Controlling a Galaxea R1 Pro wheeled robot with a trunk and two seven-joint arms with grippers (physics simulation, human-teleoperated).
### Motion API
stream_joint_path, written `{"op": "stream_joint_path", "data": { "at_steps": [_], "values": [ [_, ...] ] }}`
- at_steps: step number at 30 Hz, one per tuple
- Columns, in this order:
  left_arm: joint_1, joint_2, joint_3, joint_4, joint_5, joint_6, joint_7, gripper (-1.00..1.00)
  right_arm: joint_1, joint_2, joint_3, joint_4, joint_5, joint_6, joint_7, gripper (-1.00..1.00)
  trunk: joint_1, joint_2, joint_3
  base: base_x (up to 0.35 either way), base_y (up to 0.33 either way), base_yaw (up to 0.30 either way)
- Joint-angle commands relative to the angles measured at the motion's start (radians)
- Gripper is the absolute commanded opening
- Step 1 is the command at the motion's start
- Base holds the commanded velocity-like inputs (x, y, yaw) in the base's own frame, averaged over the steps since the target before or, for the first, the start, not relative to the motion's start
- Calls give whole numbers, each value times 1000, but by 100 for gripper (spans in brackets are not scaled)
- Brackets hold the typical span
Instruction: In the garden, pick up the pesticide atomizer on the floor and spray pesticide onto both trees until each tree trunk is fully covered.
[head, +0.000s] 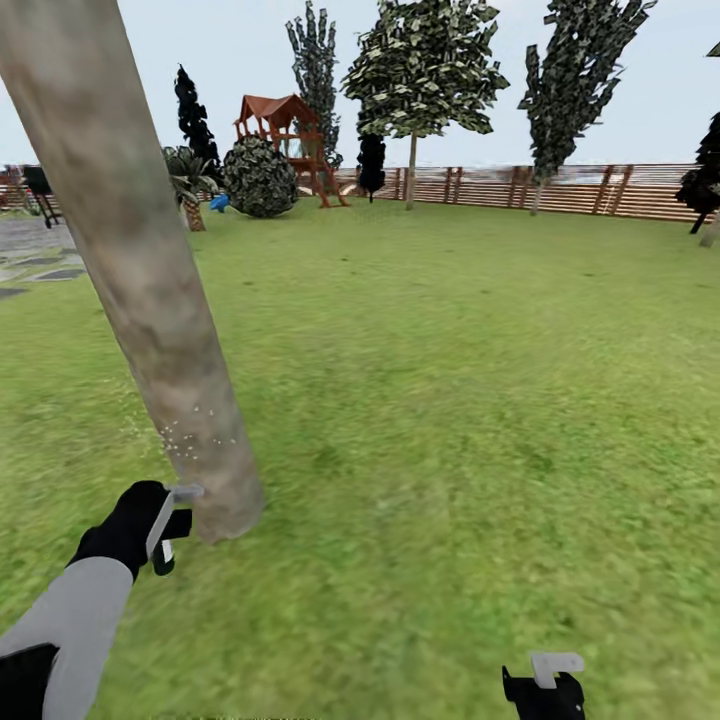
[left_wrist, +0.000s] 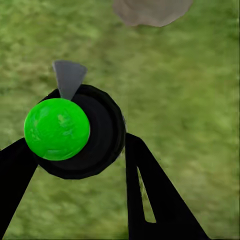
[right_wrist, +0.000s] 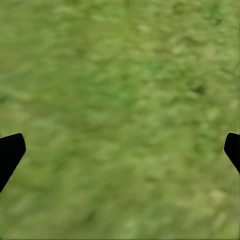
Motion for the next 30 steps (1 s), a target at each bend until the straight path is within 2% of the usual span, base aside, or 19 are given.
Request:
{"op": "stream_joint_path", "data": {
  "at_steps": [1, 3, 5, 10, 14, 25, 30],
  "values": [
    [-1, -21, 3, -3, -19, 5, -1, -100, -1, 0, 5, 1, 1, -2, -5, 100, 0, 0, -1, 1, 0, 257],
    [-1, -34, 8, -5, -19, 4, -2, -100, -1, 0, 5, 1, 1, -2, -5, 100, 0, 0, -1, 0, 0, 107],
    [1, -26, 6, -4, -24, -2, -3, -100, -1, 0, 6, 1, 2, -2, -5, 100, 0, 0, -1, 0, 0, 21],
    [37, -17, 8, -3, -23, -71, -1, -100, -1, 0, 6, 1, 3, -2, -5, 100, 0, 0, -1, 0, 0, 2],
    [39, -15, 7, -17, -23, -74, -2, -100, -1, 1, 6, 1, 3, -2, -5, 100, 0, 0, -1, 106, -74, 0],
    [41, -14, 7, -17, -32, -73, 0, -100, -1, 1, 6, 1, 3, -2, -5, 100, 0, 0, -1, 155, -231, 19],
    [69, -12, 4, -21, -30, -70, 52, -100, -1, 3, 6, 1, 3, -2, -5, 100, 0, 0, -1, 64, -272, 253]
  ]
}}
